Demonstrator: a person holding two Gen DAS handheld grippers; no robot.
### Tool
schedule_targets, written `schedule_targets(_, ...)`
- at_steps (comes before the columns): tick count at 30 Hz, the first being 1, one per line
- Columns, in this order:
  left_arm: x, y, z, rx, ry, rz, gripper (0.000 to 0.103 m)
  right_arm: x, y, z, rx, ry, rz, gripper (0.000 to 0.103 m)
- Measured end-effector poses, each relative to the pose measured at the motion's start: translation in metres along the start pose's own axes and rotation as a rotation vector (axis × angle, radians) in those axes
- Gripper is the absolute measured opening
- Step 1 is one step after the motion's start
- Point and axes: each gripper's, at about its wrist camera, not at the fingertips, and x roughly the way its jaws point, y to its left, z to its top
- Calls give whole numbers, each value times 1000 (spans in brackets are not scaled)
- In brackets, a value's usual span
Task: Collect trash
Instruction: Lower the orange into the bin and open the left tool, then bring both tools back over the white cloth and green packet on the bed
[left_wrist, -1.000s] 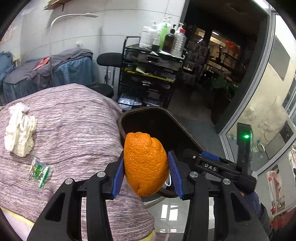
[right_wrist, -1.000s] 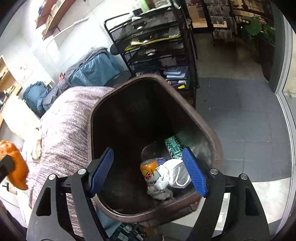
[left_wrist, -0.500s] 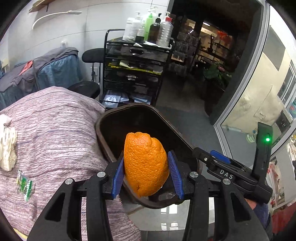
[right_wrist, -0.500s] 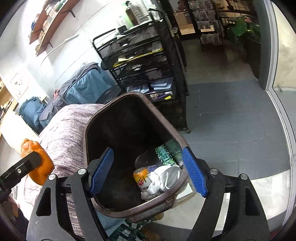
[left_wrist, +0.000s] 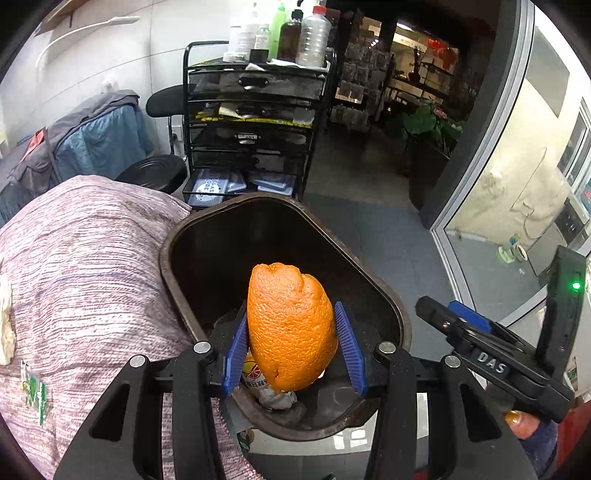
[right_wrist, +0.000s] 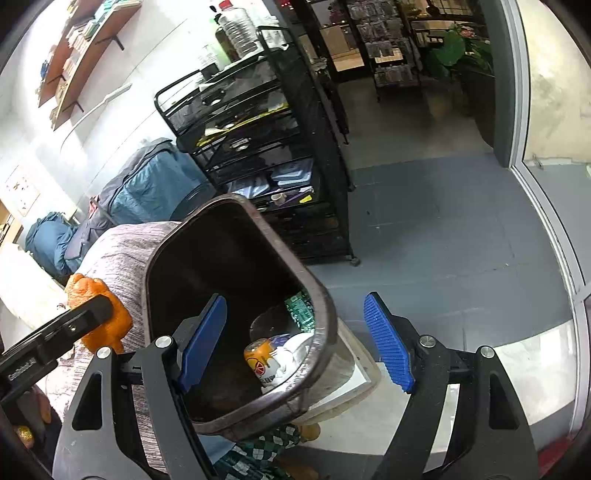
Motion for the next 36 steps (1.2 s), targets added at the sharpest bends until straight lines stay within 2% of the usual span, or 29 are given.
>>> schedule_targets(8, 18, -5, 4, 12, 28, -4, 44, 1, -9, 1, 12, 4, -13, 77)
schedule_targets(10, 21, -5, 3, 8, 37, -8, 49, 0, -10, 0, 14, 6, -16, 77)
schedule_targets(12, 21, -4, 4, 3, 33, -9, 59, 0, -11, 0, 16, 8, -19, 77)
schedule_targets(14, 16, -3, 3, 4, 11, -6, 70, 1, -12, 0, 18, 9, -21, 77)
schedule_targets(20, -3, -7, 1, 17, -55, -7, 87, 4, -11, -3, 16, 19, -15, 77)
schedule_targets(27, -36, -12, -8, 40, -141, -10, 92, 5, -4, -5, -1, 26, 0, 77)
schedule_targets(36, -79, 2, -22, -11, -228, -40, 97, 1, 16, -6, -42, 18, 50, 77)
